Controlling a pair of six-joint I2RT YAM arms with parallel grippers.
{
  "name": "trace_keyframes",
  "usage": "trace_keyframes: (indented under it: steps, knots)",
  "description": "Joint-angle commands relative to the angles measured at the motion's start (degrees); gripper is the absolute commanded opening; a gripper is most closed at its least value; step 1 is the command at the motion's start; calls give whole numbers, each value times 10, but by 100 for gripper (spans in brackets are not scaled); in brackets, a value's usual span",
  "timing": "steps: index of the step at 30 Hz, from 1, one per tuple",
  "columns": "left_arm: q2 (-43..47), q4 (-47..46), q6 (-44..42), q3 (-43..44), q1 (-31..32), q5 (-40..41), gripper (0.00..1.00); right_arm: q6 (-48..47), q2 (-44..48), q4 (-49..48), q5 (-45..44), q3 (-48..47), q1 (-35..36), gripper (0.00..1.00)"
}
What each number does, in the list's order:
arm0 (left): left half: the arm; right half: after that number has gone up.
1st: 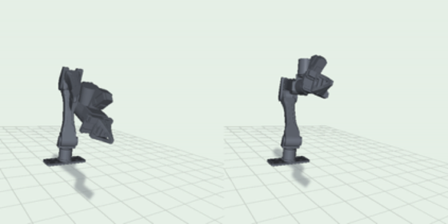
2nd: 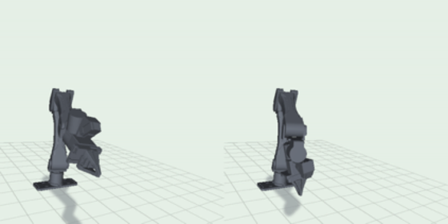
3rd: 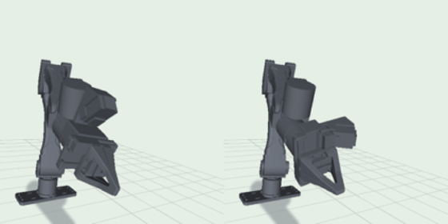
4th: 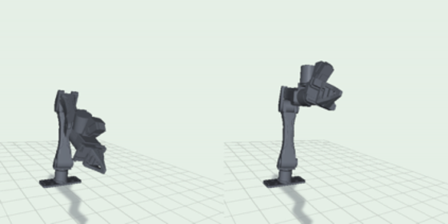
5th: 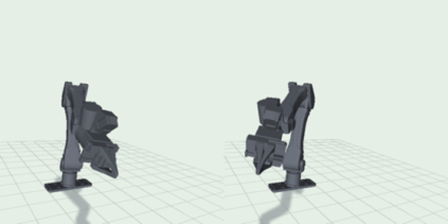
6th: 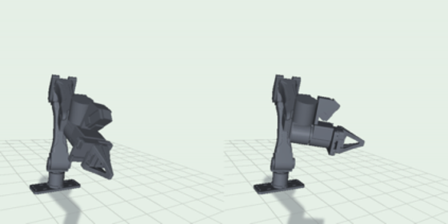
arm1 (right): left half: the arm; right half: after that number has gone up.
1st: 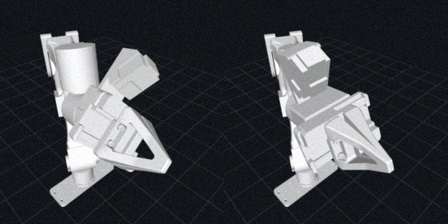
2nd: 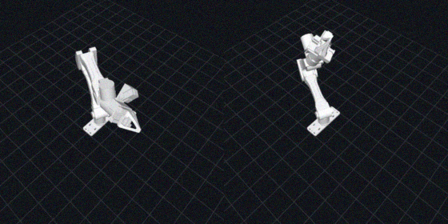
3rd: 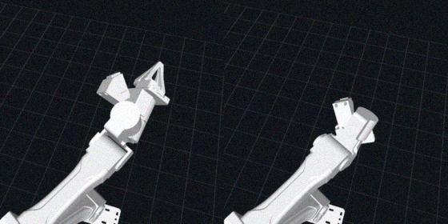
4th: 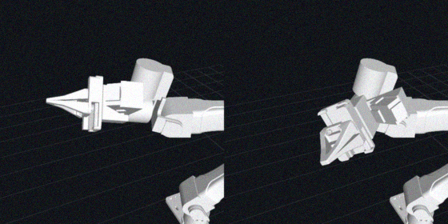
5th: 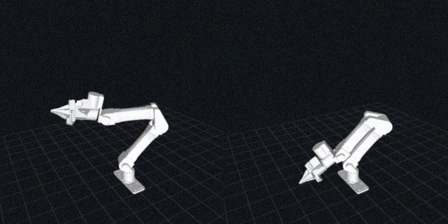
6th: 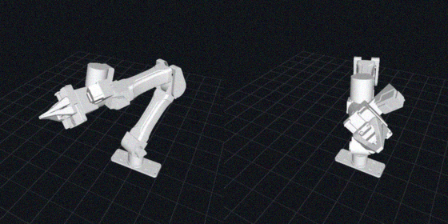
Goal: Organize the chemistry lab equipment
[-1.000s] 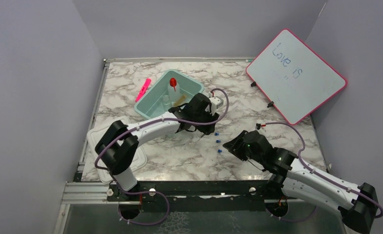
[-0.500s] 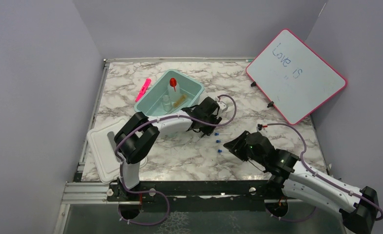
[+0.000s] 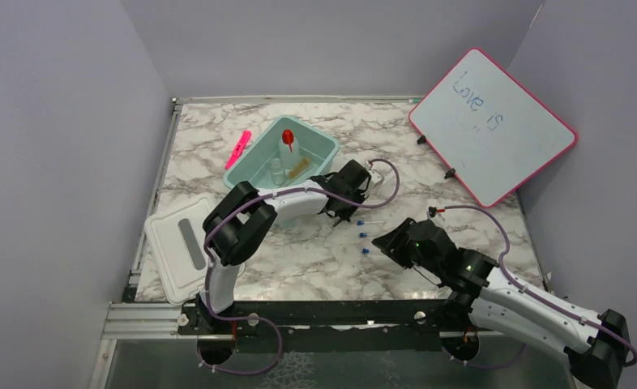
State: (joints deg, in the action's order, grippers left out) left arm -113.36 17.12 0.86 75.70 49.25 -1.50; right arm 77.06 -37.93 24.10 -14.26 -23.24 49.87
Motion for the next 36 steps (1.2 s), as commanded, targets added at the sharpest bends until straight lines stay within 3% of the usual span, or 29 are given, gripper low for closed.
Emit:
trace_keyframes:
  steps: [1, 13, 22, 31, 36]
  knots:
    - [-16, 30, -6, 26, 2, 3, 10, 0, -1, -5, -22, -3, -1, 46]
    - [129, 87, -24, 58, 2, 58, 7, -1, -12, -8, -23, -10, -2, 46]
    - [235, 152, -51, 72, -14, 201, 8, 1, -13, -13, -20, -7, -1, 46]
    - [294, 177, -75, 38, -139, 138, 9, -1, -2, -12, -19, -3, -1, 46]
    - [281, 179, -84, 21, -172, 92, 9, -2, 7, -3, -23, -5, -1, 46]
